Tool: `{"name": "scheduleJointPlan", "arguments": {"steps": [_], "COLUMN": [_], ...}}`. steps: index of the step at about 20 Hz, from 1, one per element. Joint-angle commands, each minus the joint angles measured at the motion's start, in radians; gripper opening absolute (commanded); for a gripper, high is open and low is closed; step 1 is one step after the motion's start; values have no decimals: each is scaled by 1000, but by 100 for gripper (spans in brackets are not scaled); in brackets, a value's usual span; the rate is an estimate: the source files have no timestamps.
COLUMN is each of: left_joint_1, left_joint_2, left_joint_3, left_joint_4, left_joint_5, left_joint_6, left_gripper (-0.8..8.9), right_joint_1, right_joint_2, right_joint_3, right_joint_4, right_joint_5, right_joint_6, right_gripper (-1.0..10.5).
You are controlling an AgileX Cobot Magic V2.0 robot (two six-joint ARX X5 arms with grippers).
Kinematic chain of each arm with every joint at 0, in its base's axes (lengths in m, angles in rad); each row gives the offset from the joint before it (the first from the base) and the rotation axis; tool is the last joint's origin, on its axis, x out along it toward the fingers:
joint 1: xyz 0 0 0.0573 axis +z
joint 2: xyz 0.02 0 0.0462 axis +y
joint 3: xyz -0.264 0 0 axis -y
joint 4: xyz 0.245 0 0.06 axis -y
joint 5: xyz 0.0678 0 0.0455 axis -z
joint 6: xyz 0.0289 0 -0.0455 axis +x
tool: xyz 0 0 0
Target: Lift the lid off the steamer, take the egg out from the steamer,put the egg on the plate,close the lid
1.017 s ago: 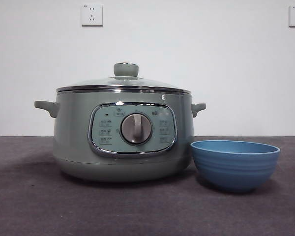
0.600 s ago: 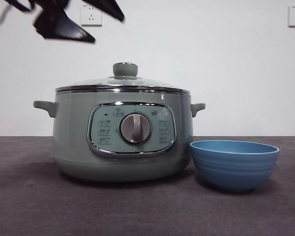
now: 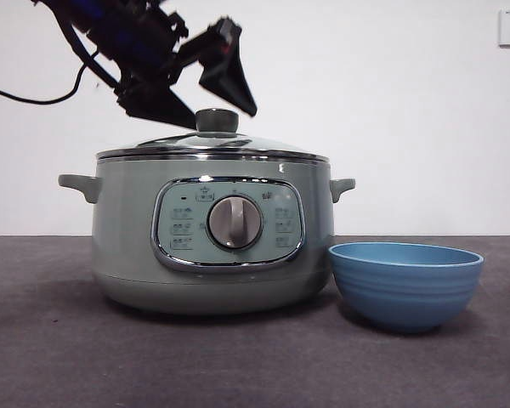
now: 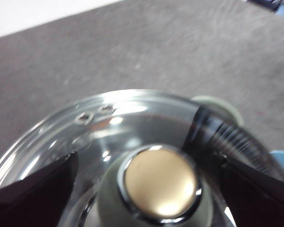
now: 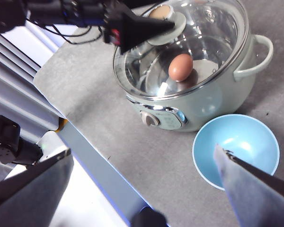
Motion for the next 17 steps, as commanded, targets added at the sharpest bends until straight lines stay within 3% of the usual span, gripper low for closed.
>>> {"name": "scheduleJointPlan", "arguments": {"steps": [1,2,6,9,12,17], "left_joint_1": [-4,-4,-4,-4,-4,-4], "left_joint_2": [11,11,11,11,11,10], "left_joint_3": [0,0,0,0,0,0], "left_joint_4": [-8,-7,-27,-29,-30,-22], "left_joint_5": [-25,-25,-24,-23,-23,-18], "left_joint_6": [18,18,18,16,11,1], "left_gripper": [469,458,175,130,-14,-9], "right_joint_1": [2,2,2,2,2,2], "right_joint_2": [0,0,0,1,1,1], "right_joint_3": [2,2,2,2,2,2], "right_joint_4": [6,8,18,31,33,33], "right_joint_5": [2,2,2,2,2,2], "right_joint_6": [3,3,3,3,3,3], "right_gripper": [509,509,508,508,508,508]}}
